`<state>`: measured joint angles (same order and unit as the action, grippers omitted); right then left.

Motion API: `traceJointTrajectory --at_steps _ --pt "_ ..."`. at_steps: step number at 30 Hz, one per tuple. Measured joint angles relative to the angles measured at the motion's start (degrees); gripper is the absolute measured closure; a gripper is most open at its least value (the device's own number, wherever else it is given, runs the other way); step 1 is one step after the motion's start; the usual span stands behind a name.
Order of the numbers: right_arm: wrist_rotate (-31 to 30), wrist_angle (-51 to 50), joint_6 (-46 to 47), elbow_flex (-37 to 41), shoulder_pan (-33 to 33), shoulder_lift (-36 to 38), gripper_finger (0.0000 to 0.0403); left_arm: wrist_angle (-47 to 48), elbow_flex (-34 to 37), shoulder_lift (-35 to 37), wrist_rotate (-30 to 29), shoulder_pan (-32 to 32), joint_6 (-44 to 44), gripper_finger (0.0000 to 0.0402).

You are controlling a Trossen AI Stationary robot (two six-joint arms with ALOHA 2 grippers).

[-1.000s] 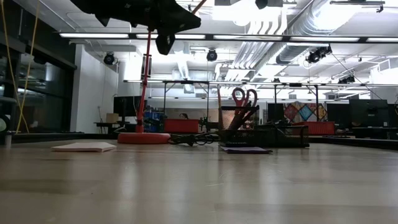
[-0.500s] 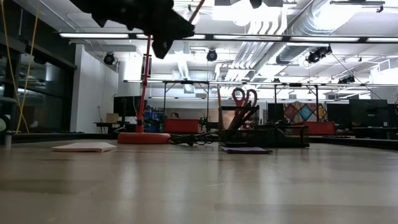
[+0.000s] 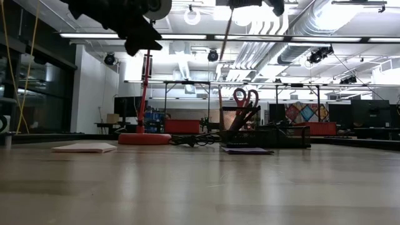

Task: Pick and place office supplies into organizer
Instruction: Put the orange pencil into the black desk organizer

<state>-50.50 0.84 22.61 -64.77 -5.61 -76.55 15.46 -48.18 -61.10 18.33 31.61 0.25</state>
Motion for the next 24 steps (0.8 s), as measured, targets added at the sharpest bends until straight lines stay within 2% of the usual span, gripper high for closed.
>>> traceJointTrajectory --at_steps 6,10,16,24 --pt "1.5 -9.1 4.8 0.0 4.2 -0.6 0.0402 -0.1 3.4 8.6 -0.1 5.1 -0.2 0.0223" --pt "1.5 -13.3 5.6 0.0 6.7 -1.8 0.0402 0.1 6.6 15.5 -3.4 6.0 1.1 0.0232" --pt "6.6 -12.5 1.7 0.0 12.6 -4.5 0.0402 0.1 9.2 22.7 -5.3 5.9 0.6 0.0235" --pt "13.4 -5.7 -6.2 0.0 18.4 -7.7 0.0402 2.2 9.4 26.7 -7.5 5.9 -2.8 0.0234"
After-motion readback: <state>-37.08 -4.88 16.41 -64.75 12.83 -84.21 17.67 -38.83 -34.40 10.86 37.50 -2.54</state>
